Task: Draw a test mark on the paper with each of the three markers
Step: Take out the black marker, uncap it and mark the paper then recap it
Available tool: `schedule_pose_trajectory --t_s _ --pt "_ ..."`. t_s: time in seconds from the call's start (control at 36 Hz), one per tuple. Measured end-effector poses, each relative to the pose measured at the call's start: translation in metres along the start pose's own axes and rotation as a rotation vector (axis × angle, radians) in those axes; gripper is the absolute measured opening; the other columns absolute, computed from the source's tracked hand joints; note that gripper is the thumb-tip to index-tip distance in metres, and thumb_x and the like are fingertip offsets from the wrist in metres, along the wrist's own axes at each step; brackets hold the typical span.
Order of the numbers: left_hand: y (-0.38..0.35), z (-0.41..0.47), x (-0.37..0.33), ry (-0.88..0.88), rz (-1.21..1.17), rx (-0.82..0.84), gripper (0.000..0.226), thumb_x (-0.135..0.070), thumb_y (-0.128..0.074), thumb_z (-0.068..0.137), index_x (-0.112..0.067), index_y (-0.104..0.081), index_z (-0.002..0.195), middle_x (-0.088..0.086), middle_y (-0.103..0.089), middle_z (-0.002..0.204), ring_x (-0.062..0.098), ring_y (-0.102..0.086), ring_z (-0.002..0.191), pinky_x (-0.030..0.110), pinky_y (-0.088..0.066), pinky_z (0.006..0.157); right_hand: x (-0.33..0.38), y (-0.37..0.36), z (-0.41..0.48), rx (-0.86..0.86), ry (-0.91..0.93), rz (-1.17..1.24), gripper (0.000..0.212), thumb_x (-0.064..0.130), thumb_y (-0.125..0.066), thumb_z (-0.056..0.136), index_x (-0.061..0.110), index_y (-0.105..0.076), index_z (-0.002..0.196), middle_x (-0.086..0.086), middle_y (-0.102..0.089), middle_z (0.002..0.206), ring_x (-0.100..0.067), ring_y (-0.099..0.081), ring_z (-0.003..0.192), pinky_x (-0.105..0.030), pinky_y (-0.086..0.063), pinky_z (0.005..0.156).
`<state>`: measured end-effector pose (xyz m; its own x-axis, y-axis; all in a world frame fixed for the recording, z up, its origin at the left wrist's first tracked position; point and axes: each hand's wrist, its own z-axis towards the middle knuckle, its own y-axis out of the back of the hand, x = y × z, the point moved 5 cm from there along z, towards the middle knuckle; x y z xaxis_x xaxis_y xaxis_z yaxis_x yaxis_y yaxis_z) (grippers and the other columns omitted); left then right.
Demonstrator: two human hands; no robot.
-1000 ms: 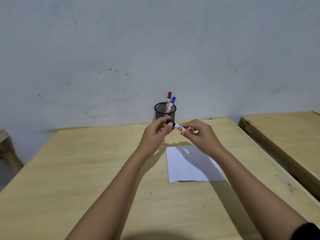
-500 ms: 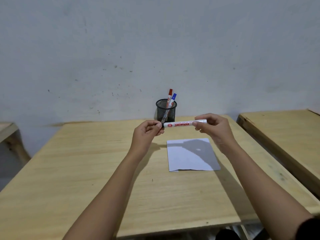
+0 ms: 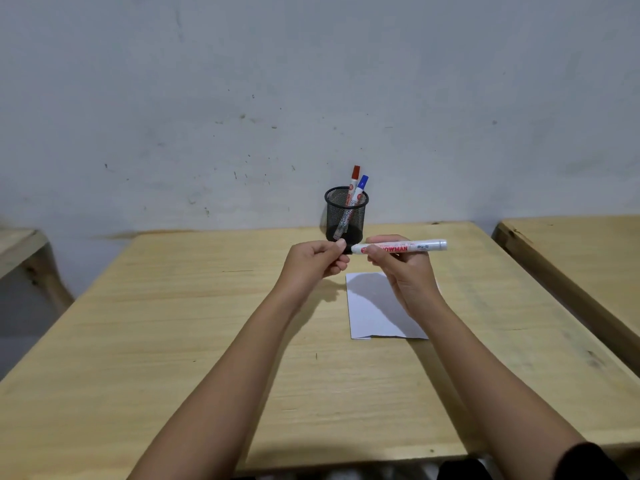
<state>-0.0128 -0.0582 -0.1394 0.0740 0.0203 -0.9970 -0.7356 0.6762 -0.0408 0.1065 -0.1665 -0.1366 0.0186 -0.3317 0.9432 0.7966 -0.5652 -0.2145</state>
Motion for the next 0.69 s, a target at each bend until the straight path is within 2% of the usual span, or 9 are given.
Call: schedule_pose_trajectory --t_s 0.11,0.19,0.25,0.31,0.42,0.53,0.58,0.64,0.69 --pt "0.023 0.006 0.009 0.110 0.027 -0.040 0.022 -0.019 -0.062 0.090 -0.007 -0.067 0.072 -0.007 -0.065 0.053 0.001 -0.056 0.049 0.011 -0.050 0.057 0.001 0.011 0.003 -0.063 0.039 0.039 0.007 0.008 -0.070 0.079 0.015 -0.070 0.082 0.000 -0.066 0.074 -0.012 -0.059 0.069 -0.018 -0.050 0.070" --pt "0.043 0.006 0.016 0.101 0.362 -0.111 0.020 -0.017 -0.066 0.086 -0.003 -0.067 0.072 -0.003 -0.064 0.057 0.005 -0.057 0.051 0.016 -0.048 0.058 -0.001 0.021 0.004 -0.126 -0.016 0.183 0.010 0.000 -0.060 0.085 0.009 -0.065 0.081 0.001 -0.066 0.067 -0.007 -0.060 0.063 -0.013 -0.051 0.064" --pt "0.050 0.005 0.019 0.087 0.602 -0.173 0.016 -0.013 -0.066 0.083 -0.001 -0.066 0.074 -0.004 -0.060 0.060 0.005 -0.052 0.052 0.014 -0.042 0.050 -0.005 0.026 0.003 -0.148 -0.046 0.210 0.011 0.000 -0.058 0.087 0.008 -0.064 0.082 0.003 -0.067 0.063 -0.006 -0.061 0.061 -0.012 -0.052 0.063" --pt "0.051 0.005 0.023 0.086 0.779 -0.165 0.014 -0.011 -0.062 0.082 0.001 -0.064 0.074 -0.004 -0.057 0.062 0.007 -0.047 0.053 0.019 -0.036 0.047 -0.008 0.029 0.003 -0.167 -0.060 0.206 0.012 0.000 -0.057 0.088 0.008 -0.064 0.082 0.003 -0.067 0.063 -0.007 -0.061 0.061 -0.013 -0.053 0.063" --pt "0.045 0.010 0.029 0.097 0.916 -0.116 0.016 -0.013 -0.064 0.079 0.002 -0.067 0.083 0.008 -0.064 0.082 0.017 -0.052 0.065 0.026 -0.041 0.056 -0.013 0.033 0.002 -0.204 -0.079 0.173 0.014 -0.001 -0.057 0.088 0.008 -0.065 0.080 0.000 -0.065 0.066 -0.009 -0.059 0.063 -0.014 -0.053 0.065" --pt "0.037 0.012 0.033 0.078 0.957 -0.079 0.018 -0.018 -0.065 0.080 -0.001 -0.066 0.087 0.009 -0.061 0.088 0.020 -0.053 0.071 0.027 -0.043 0.062 -0.014 0.034 0.002 -0.200 -0.074 0.134 0.015 0.000 -0.058 0.087 0.009 -0.065 0.078 -0.006 -0.060 0.073 -0.011 -0.058 0.065 -0.014 -0.053 0.066" --pt "0.034 0.011 0.036 0.055 0.974 -0.066 0.029 -0.025 -0.067 0.080 -0.002 -0.063 0.098 0.008 -0.057 0.095 0.020 -0.054 0.081 0.028 -0.044 0.068 -0.013 0.035 0.002 -0.203 -0.074 0.134 0.014 0.000 -0.058 0.087 0.009 -0.065 0.078 -0.005 -0.061 0.071 -0.011 -0.058 0.065 -0.014 -0.053 0.065" --pt "0.032 0.005 0.032 -0.038 0.978 -0.133 0.049 -0.033 -0.067 0.080 -0.004 -0.053 0.117 0.006 -0.048 0.113 0.020 -0.051 0.102 0.032 -0.045 0.082 -0.012 0.037 0.003 -0.204 -0.072 0.138 0.014 0.000 -0.058 0.087 0.009 -0.065 0.078 -0.002 -0.063 0.069 -0.011 -0.059 0.064 -0.015 -0.053 0.065" --pt "0.025 -0.010 0.018 -0.215 0.921 -0.200 0.054 -0.035 -0.065 0.083 -0.010 -0.047 0.127 -0.001 -0.042 0.123 0.014 -0.048 0.109 0.024 -0.044 0.087 -0.011 0.038 0.004 -0.206 -0.066 0.142 0.015 0.000 -0.058 0.087 0.010 -0.065 0.077 -0.001 -0.065 0.068 -0.011 -0.061 0.063 -0.015 -0.053 0.064"
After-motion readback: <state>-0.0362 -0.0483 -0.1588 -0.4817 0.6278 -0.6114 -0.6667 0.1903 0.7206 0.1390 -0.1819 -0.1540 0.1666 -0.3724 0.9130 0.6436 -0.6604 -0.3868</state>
